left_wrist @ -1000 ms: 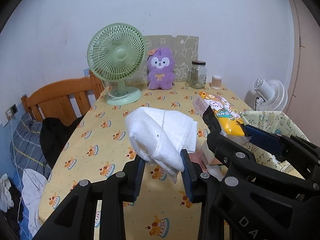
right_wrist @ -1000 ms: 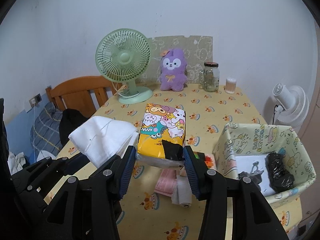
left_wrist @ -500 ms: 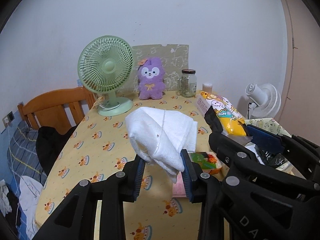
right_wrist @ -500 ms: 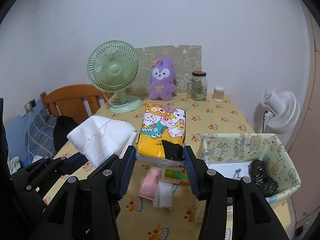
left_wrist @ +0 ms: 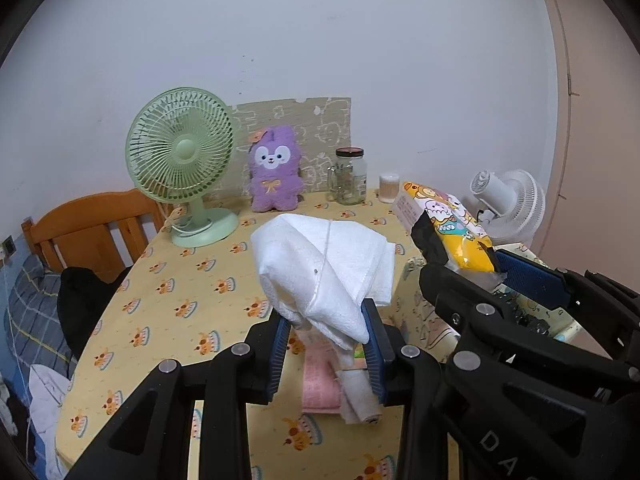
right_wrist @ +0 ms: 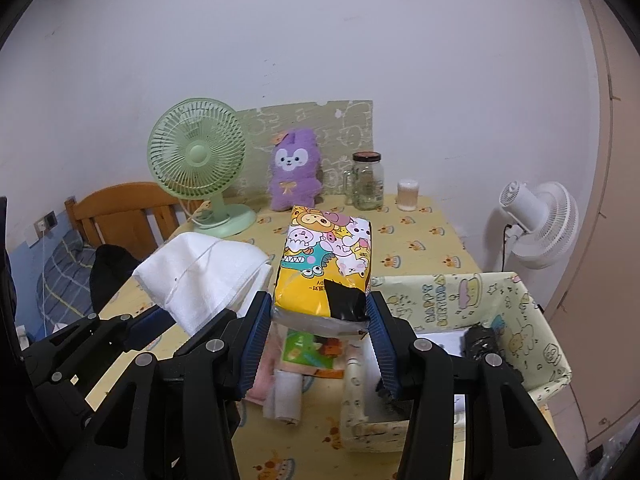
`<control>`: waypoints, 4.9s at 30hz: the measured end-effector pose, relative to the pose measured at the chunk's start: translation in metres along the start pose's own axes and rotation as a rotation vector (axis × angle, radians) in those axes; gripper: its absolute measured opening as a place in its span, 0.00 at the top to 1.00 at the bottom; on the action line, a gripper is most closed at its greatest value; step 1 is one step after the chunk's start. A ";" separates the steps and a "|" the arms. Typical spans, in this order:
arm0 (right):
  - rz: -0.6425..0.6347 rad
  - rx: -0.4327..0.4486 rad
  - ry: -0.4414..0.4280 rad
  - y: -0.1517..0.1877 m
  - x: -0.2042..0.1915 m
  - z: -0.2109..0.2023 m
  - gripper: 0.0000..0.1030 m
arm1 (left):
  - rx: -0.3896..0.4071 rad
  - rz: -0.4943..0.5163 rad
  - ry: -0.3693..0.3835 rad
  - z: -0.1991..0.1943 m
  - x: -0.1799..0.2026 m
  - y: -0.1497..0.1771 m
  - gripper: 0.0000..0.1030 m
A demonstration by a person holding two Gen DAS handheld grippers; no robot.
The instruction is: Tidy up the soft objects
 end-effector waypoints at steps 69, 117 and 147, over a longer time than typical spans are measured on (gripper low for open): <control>0.162 -0.100 0.176 0.018 0.149 0.034 0.31 | -0.121 0.156 0.212 0.073 0.137 -0.010 0.27; 0.107 0.018 0.166 0.003 0.055 -0.011 0.01 | 0.014 0.087 0.149 0.004 0.050 -0.008 0.08; 0.050 -0.018 0.056 0.028 -0.019 -0.001 0.13 | -0.022 0.042 0.069 -0.011 -0.015 0.028 0.07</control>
Point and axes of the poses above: each gripper's, at about its wrist camera, not at the fingertips, and z roughly the way its jaws point, x to its right, y to its underside, the point moved 2 cm from there along z, roughly the way its jaws point, and after that the axes turned 4 degrees about z, right-handed, at the moved point
